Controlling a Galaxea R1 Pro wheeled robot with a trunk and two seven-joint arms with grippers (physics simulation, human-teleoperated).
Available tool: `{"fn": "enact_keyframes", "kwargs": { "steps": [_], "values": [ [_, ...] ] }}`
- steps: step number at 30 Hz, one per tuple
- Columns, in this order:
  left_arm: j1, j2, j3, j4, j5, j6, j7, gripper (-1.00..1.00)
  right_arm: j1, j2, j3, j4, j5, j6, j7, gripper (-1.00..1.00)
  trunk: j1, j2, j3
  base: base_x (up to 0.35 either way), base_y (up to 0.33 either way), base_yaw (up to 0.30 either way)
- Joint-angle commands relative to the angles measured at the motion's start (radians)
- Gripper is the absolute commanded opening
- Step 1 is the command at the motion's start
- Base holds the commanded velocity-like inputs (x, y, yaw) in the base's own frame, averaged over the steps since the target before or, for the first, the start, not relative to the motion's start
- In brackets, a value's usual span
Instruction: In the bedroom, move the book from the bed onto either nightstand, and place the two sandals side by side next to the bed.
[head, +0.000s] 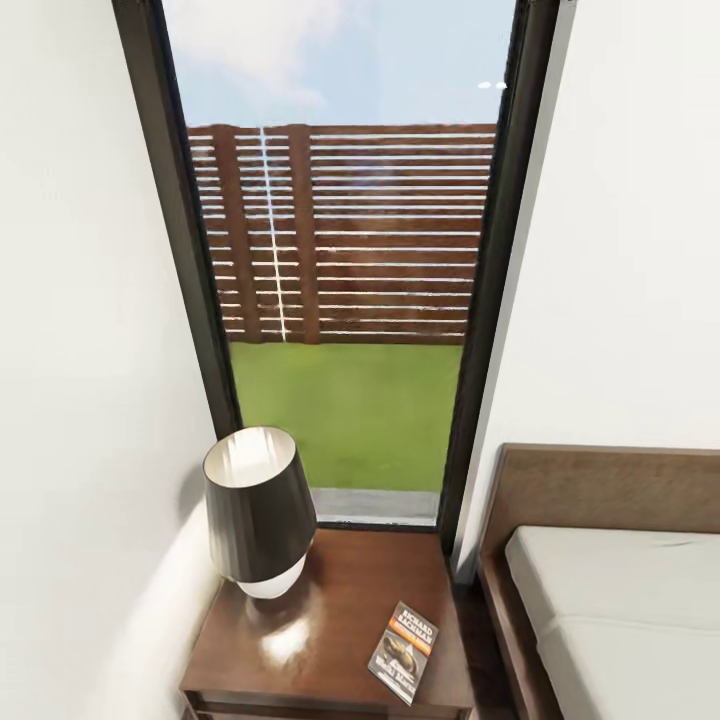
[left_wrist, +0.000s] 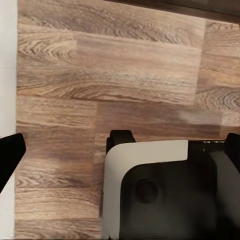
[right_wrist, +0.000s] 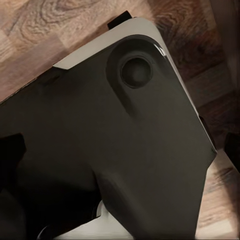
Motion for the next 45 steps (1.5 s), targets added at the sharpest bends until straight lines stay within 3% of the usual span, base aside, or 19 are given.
{"fn": "enact_keyframes", "kwargs": {
  "steps": [1, 13, 29, 45],
  "values": [
    [-0.001, -0.001, 0.009, 0.005, -0.011, -0.003, 0.012, 1.00, 0.001, 0.000, 0.003, 0.001, -0.003, 0.001, -0.003, 1.00, -0.004, 0.007, 0.002, 0.000, 0.000, 0.000],
    [0.012, -0.017, 0.007, 0.041, -0.013, -0.008, 0.151, 1.00, 0.006, -0.001, 0.003, -0.001, -0.005, -0.001, -0.004, 1.00, -0.050, 0.091, 0.040, 0.000, 0.000, 0.000],
    [0.016, -0.042, 0.007, 0.041, -0.013, -0.008, 0.179, 1.00, 0.007, 0.001, 0.016, -0.002, -0.007, 0.005, 0.006, 1.00, -0.111, 0.203, 0.090, 0.000, 0.000, 0.000],
    [0.016, -0.043, 0.006, 0.039, -0.012, -0.007, 0.181, 1.00, 0.007, -0.004, 0.004, -0.003, -0.014, -0.001, -0.005, 1.00, -0.111, 0.203, 0.090, 0.000, 0.000, 0.000]
  ]
}}
